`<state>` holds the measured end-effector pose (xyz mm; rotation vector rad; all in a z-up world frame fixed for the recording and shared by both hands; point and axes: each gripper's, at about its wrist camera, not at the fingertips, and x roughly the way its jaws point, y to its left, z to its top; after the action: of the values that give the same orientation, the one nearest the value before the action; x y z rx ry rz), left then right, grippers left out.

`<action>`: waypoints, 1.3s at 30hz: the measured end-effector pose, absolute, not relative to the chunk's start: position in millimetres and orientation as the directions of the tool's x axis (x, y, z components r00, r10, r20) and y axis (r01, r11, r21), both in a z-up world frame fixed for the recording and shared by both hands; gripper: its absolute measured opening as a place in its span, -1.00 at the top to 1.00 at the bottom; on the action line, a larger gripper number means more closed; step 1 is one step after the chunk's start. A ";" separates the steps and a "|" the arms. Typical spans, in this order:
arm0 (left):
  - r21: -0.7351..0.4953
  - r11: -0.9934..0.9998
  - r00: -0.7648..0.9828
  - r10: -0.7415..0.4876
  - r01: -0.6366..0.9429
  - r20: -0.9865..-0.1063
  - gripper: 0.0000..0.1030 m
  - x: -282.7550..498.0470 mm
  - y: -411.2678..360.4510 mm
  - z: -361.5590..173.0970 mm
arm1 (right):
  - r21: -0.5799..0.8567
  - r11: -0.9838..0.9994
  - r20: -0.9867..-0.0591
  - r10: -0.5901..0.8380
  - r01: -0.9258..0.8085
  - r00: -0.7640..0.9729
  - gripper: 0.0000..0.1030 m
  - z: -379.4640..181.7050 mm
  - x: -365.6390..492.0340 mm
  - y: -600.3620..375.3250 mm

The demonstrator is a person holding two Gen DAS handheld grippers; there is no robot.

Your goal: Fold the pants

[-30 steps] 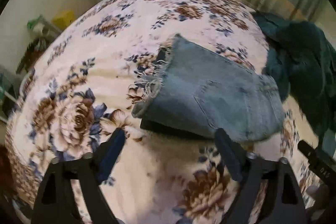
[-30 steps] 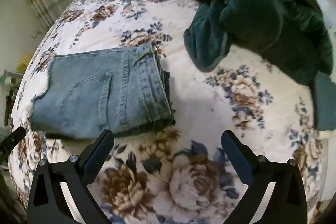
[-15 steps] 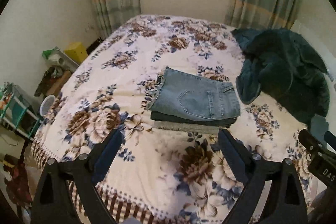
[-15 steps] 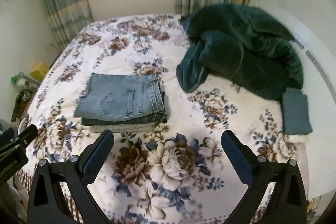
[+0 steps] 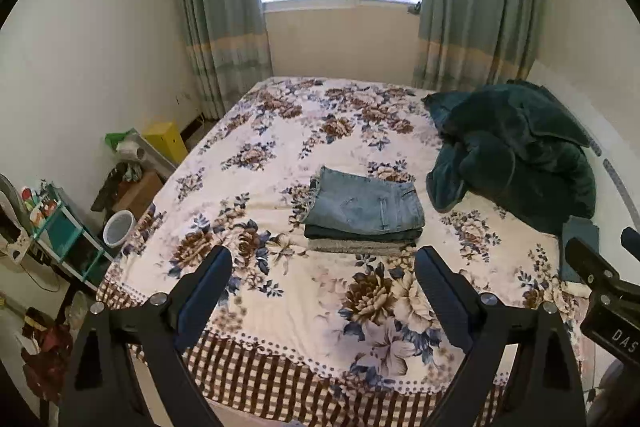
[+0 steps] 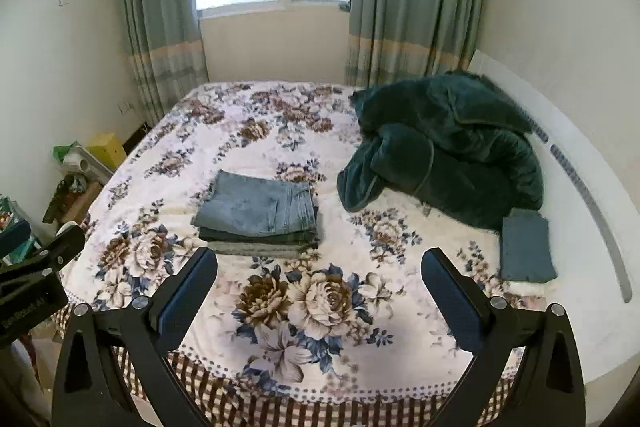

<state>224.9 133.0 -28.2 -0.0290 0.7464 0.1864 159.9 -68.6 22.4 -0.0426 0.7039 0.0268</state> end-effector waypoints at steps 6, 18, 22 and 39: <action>0.056 0.982 0.760 0.174 -0.179 -0.626 -0.81 190.2 139.5 6.1 | -0.005 0.999 -0.602 0.028 -0.039 0.798 -1.00 67.4 107.3 -62.6; 0.039 0.992 0.779 0.121 -0.123 -0.615 -1.00 154.5 141.3 14.2 | 0.014 1.000 -0.584 0.031 -0.027 0.811 -1.00 91.8 54.4 -52.2; 0.056 0.990 0.780 0.137 -0.130 -0.610 -1.00 147.6 141.1 16.8 | 0.014 1.000 -0.596 0.030 -0.027 0.802 -1.00 89.7 47.4 -48.8; 0.047 0.984 0.777 0.166 -0.174 -0.608 -1.00 140.0 147.8 18.2 | 0.015 0.998 -0.606 0.056 -0.059 0.794 -1.00 90.9 57.7 -44.5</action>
<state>140.1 147.8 18.2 -0.0123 0.6561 0.1837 57.7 -44.5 90.9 -0.0049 0.6511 0.0619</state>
